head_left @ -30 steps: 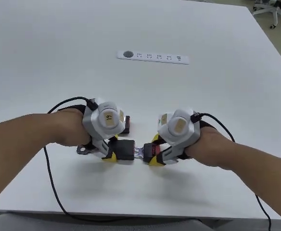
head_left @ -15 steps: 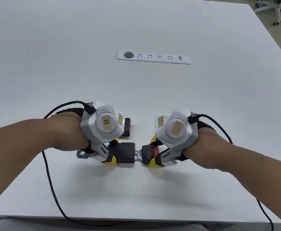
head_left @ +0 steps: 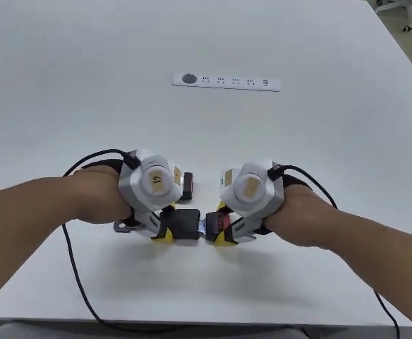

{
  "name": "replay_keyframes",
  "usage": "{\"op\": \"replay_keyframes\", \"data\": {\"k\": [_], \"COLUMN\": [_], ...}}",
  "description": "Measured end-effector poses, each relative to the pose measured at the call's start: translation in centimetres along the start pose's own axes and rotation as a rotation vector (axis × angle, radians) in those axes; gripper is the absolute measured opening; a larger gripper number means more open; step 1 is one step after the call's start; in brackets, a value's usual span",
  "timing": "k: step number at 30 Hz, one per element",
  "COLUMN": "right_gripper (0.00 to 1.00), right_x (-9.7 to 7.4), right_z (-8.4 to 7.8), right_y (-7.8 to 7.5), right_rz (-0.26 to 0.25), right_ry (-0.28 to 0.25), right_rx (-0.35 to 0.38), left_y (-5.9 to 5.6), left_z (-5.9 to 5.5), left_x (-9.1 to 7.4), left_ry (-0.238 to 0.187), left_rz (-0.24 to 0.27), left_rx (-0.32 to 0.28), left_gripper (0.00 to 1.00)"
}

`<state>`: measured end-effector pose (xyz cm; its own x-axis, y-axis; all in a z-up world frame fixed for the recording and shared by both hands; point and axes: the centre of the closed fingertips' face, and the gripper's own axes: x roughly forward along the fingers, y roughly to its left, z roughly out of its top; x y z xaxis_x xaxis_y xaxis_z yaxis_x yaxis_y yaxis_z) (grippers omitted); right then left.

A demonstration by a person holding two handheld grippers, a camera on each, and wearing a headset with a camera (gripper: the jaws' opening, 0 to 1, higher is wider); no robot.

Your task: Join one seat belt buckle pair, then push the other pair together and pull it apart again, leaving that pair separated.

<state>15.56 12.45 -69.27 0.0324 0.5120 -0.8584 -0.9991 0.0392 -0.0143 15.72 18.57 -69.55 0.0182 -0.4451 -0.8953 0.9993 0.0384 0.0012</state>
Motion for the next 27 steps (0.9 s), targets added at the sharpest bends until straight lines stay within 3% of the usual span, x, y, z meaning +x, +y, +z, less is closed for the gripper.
{"op": "replay_keyframes", "data": {"k": [13, 19, 27], "right_gripper": [0.3, 0.3, 0.3], "right_x": [0.28, 0.24, 0.14], "right_z": [0.22, -0.16, -0.09], "right_y": [0.04, -0.01, -0.11], "right_rz": [-0.003, -0.007, -0.006], "right_ry": [0.008, 0.017, 0.007], "right_rx": [0.001, -0.015, -0.018], "left_y": [-0.34, -0.3, -0.23], "left_z": [0.17, -0.15, -0.14], "left_x": [-0.03, -0.16, -0.28], "left_ry": [-0.004, -0.051, -0.037], "left_rz": [0.002, 0.009, 0.013], "left_rx": [0.001, -0.014, -0.017], "left_gripper": [0.32, 0.32, 0.31]}}
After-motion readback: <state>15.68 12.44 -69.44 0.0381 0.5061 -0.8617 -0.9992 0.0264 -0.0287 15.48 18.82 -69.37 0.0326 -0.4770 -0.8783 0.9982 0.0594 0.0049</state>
